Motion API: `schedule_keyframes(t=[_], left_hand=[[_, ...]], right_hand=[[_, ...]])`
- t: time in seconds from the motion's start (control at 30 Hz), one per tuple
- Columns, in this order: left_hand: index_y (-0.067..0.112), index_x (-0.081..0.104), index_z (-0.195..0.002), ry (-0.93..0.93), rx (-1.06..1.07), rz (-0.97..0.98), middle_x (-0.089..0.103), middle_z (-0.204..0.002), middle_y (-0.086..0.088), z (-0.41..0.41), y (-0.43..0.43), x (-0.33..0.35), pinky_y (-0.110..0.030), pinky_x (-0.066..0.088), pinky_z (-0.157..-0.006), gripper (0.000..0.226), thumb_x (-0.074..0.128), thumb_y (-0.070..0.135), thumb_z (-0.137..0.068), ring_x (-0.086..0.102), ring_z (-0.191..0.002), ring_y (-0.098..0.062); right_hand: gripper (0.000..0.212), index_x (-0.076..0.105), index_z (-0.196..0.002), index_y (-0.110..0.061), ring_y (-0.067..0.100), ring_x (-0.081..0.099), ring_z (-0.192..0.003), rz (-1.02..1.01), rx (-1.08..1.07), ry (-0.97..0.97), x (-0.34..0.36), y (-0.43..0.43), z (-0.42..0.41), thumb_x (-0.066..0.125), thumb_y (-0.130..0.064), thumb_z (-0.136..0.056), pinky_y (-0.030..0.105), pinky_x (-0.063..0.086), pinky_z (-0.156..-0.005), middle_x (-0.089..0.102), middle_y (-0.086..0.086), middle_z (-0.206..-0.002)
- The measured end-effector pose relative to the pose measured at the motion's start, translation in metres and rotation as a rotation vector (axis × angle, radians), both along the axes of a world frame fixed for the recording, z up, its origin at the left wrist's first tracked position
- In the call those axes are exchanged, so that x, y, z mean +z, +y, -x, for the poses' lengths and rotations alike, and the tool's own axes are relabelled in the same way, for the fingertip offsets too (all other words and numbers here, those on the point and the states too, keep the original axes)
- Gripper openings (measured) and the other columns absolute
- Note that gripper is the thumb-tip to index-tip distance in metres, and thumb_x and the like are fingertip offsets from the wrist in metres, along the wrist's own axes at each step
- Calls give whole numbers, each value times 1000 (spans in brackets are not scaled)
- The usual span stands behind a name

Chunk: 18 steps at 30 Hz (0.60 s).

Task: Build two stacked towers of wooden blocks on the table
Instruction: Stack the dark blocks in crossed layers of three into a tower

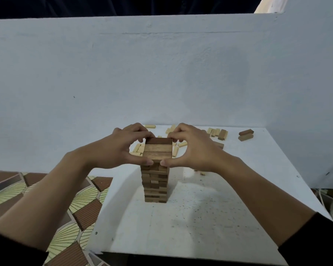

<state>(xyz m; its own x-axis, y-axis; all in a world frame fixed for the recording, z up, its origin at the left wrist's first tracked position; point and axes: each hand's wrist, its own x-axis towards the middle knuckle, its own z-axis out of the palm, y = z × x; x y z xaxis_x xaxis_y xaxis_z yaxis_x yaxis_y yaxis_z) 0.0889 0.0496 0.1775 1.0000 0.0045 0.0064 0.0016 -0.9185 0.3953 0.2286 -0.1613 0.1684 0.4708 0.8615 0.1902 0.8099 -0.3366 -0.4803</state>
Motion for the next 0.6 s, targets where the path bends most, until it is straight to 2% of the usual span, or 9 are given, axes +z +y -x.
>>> schedule_keyframes(t=[0.13, 0.4, 0.47, 0.6], left_hand=[[43, 52, -131, 31, -8, 19, 46, -124, 21, -2, 5, -9, -21, 29, -90, 58, 65, 67, -80, 41, -121, -4], [39, 51, -135, 38, -4, 0, 46, -126, 19, -2, 9, -16, -19, 25, -96, 59, 69, 60, -83, 34, -122, 8], [38, 51, -136, 41, -5, -2, 45, -126, 19, -3, 9, -17, -17, 26, -94, 62, 67, 62, -81, 32, -120, 12], [41, 50, -136, 53, -5, -4, 45, -125, 22, -4, 12, -20, -21, 26, -95, 71, 61, 77, -76, 36, -122, 7]], right_hand=[[67, 64, -126, -31, 4, 43, -106, 42, -11, -12, -8, 3, 3, 77, -67, -71, 43, 36, -104, 51, -15, -113], [68, 64, -126, -34, 4, 42, -106, 68, -20, -12, -15, 9, 2, 76, -71, -69, 43, 35, -104, 51, -16, -112], [68, 64, -125, -34, 3, 43, -104, 73, -20, -6, -16, 10, 1, 76, -71, -69, 43, 35, -103, 51, -16, -111], [70, 65, -127, -33, 3, 45, -103, 77, -24, 9, -17, 9, 3, 76, -70, -69, 44, 36, -103, 51, -15, -110]])
